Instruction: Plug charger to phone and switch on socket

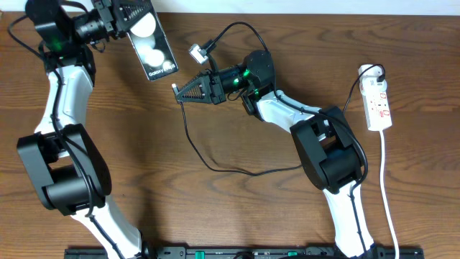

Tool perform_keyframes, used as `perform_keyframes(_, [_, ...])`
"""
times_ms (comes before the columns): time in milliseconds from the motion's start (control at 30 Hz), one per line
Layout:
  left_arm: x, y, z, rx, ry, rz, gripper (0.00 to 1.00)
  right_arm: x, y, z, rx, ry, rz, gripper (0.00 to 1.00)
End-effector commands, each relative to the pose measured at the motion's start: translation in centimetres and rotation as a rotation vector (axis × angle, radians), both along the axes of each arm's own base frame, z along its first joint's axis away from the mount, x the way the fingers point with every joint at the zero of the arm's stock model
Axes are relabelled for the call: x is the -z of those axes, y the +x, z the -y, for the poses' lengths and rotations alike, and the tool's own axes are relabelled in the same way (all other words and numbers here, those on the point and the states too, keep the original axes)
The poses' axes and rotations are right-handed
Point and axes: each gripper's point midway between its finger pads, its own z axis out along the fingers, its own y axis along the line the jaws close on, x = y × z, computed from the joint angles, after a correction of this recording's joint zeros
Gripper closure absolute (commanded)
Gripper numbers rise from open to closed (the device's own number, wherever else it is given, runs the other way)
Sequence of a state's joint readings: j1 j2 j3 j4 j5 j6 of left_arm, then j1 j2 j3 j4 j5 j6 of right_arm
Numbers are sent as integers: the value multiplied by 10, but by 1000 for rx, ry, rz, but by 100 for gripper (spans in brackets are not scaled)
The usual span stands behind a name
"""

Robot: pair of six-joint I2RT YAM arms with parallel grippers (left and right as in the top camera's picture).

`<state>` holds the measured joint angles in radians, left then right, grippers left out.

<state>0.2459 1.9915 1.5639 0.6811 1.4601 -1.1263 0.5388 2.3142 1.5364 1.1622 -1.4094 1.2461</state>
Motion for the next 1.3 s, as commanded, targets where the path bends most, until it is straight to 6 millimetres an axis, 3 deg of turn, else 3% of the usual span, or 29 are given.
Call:
perform_keyframes(0, [-16, -5, 9, 11, 4, 31, 92, -8, 3, -1, 22, 9, -22, 99])
perform_keyframes(167, [-15, -5, 10, 16, 5, 30, 92, -16, 1, 1, 25, 37, 2, 99])
perform_keyframes(1267, [-15, -8, 22, 48, -3, 7, 92, -19, 12, 4, 68, 50, -8, 99])
